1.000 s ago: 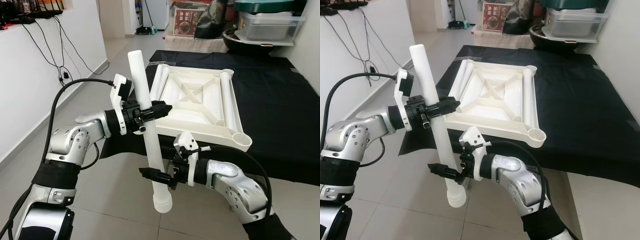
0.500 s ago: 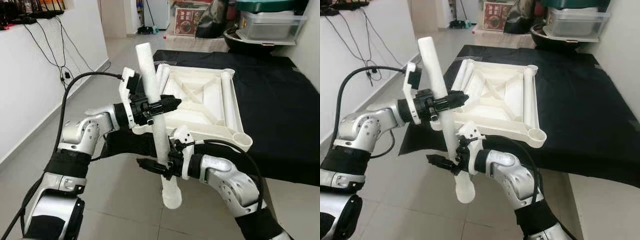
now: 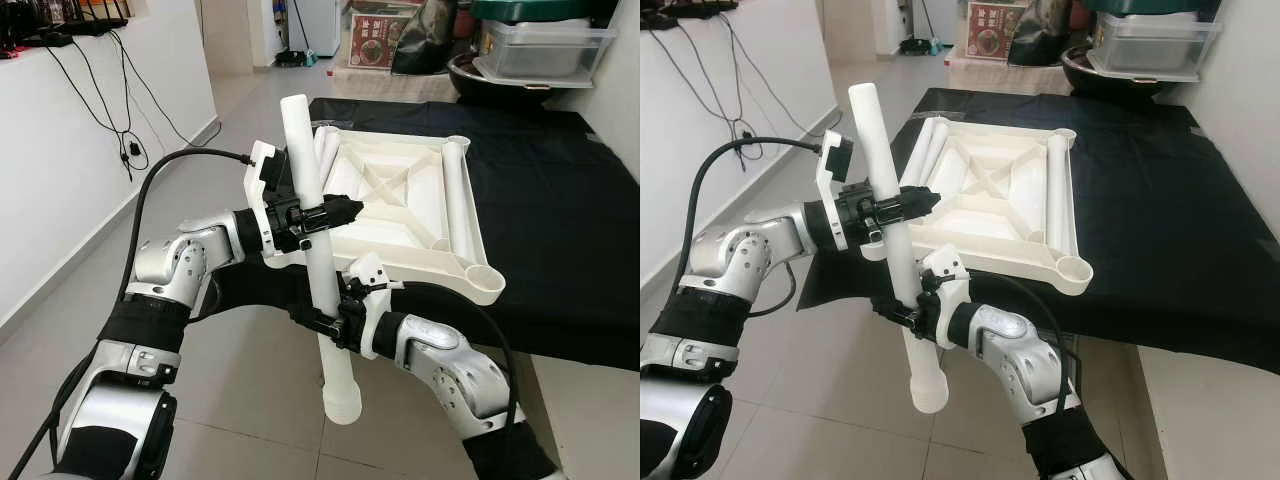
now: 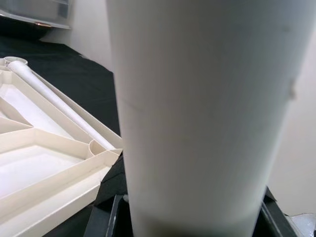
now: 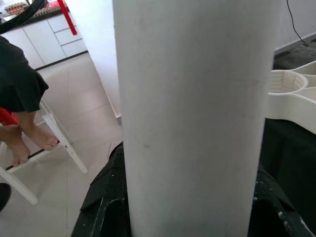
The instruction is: Building children table
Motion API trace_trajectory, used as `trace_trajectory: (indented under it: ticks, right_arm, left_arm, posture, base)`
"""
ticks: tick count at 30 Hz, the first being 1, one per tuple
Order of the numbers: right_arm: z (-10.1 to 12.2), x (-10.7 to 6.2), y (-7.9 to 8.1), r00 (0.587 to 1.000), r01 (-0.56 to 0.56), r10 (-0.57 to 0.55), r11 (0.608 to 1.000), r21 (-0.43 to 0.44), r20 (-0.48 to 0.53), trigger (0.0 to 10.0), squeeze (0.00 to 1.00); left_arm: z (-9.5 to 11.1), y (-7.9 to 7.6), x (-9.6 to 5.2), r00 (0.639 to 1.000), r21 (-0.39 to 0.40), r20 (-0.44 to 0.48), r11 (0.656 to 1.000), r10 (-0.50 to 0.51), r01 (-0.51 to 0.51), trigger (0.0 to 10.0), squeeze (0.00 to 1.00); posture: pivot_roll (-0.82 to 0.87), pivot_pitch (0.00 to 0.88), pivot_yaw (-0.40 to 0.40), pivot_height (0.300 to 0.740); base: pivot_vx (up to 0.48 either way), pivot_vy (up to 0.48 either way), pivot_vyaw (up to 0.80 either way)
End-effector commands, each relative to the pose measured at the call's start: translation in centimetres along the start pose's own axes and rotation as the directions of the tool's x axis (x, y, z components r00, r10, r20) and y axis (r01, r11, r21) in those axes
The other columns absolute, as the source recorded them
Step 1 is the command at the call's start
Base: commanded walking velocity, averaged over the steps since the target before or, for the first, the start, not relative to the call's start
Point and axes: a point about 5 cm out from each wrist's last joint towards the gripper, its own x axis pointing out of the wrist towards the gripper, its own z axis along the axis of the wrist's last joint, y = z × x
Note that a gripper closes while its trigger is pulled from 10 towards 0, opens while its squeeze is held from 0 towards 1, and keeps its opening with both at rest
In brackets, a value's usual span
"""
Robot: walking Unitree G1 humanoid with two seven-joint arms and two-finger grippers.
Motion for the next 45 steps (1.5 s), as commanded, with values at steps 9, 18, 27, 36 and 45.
trace_trajectory:
  ticks: [9, 18, 27, 36, 45]
  right_arm:
    - [0.0, 1.0, 1.5, 0.997, -0.064, 0.063, 0.998, 0.012, 0.032, 0.0, 0.00]
    - [0.3, 0.6, 0.6, 0.998, -0.005, 0.004, 1.000, 0.028, 0.060, 0.0, 0.00]
    - [0.4, -0.7, -2.5, 0.983, 0.167, -0.169, 0.985, 0.037, 0.067, 0.0, 0.00]
    - [2.7, -2.2, -7.5, 0.862, 0.489, -0.490, 0.871, 0.043, 0.128, 0.0, 0.00]
    - [6.2, -3.2, -10.4, 0.680, 0.682, -0.693, 0.718, 0.141, 0.240, 0.0, 0.00]
  left_arm:
    - [1.2, -0.5, 0.8, 0.997, 0.128, 0.081, 0.992, -0.012, 0.002, 10.0, 1.00]
    - [3.1, 0.2, -1.1, 0.980, 0.125, 0.185, 0.987, 0.075, -0.099, 10.0, 1.00]
    - [6.5, -1.2, -4.6, 0.942, 0.126, 0.331, 0.986, 0.058, -0.105, 10.0, 0.00]
    - [6.2, -3.9, -6.7, 0.915, 0.140, 0.404, 0.989, -0.007, -0.054, 10.0, 0.00]
    - [3.6, -4.5, -6.9, 0.918, -0.001, 0.396, 0.999, 0.035, -0.038, 10.0, 0.00]
  posture:
    - [-0.04, 0.000, 0.028, 0.740]
    - [-0.04, 0.000, 0.027, 0.740]
    - [-0.01, 0.000, 0.004, 0.740]
    - [0.01, 0.000, -0.022, 0.740]
    - [0.00, 0.000, -0.004, 0.740]
  base:
    - [0.000, 0.000, 0.00]
    - [0.000, 0.000, 0.00]
    - [0.000, 0.000, 0.00]
    - [0.000, 0.000, 0.00]
    - [0.000, 0.000, 0.00]
